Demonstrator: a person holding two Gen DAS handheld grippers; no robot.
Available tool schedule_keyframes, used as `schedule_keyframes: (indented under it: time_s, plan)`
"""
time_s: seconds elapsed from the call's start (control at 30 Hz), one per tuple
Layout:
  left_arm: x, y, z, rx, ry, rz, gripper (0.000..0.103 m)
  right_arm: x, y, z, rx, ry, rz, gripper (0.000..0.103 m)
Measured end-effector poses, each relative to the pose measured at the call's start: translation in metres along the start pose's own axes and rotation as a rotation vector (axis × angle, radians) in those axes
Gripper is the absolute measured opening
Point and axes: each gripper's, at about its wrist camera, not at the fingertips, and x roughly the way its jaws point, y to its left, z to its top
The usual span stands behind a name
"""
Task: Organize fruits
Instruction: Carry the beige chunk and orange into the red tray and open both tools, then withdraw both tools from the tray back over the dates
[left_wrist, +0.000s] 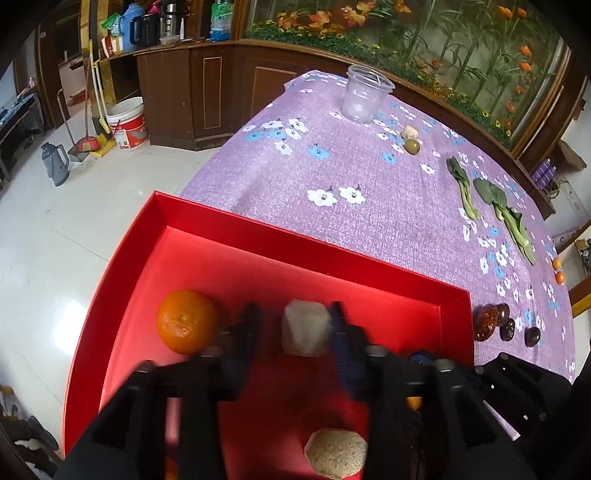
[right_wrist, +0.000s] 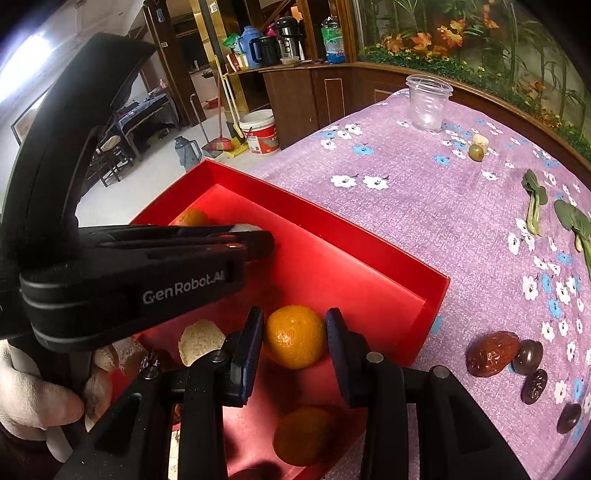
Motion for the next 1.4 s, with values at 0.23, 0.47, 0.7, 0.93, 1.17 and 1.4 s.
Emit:
schedule_keyframes:
  time_s: [0.23,0.47,0.7,0.93,1.17,1.4]
  plan:
    - [-0.015,0.004,-0.001,-0.034,-0.036,-0.026,0.049,-0.011,0.0,0.001,0.01,-0.032,-0.001,0.054]
    - [-0.056,0.003,-0.011,-0.075,-0.125,-0.084,0.059,-0.039,0.003,-0.005,0.02,-0.079,0.004,0.054]
    - [-0.091,-0.016,-0.041,-0.072,-0.188,-0.097,0.068,-0.073,0.0,-0.027,0.058,-0.129,-0.003,0.058]
    - [-0.121,-0.046,-0.07,-0.042,-0.254,-0.023,0.083,-0.111,-0.014,-0.058,0.142,-0.188,-0.028,0.061]
    - [-0.143,-0.065,-0.092,-0.003,-0.317,0.068,0.089,-0.145,-0.03,-0.088,0.235,-0.253,-0.053,0.066]
    - [-0.162,-0.089,-0.107,0.079,-0.382,0.131,0.089,-0.164,-0.043,-0.113,0.288,-0.278,-0.086,0.069]
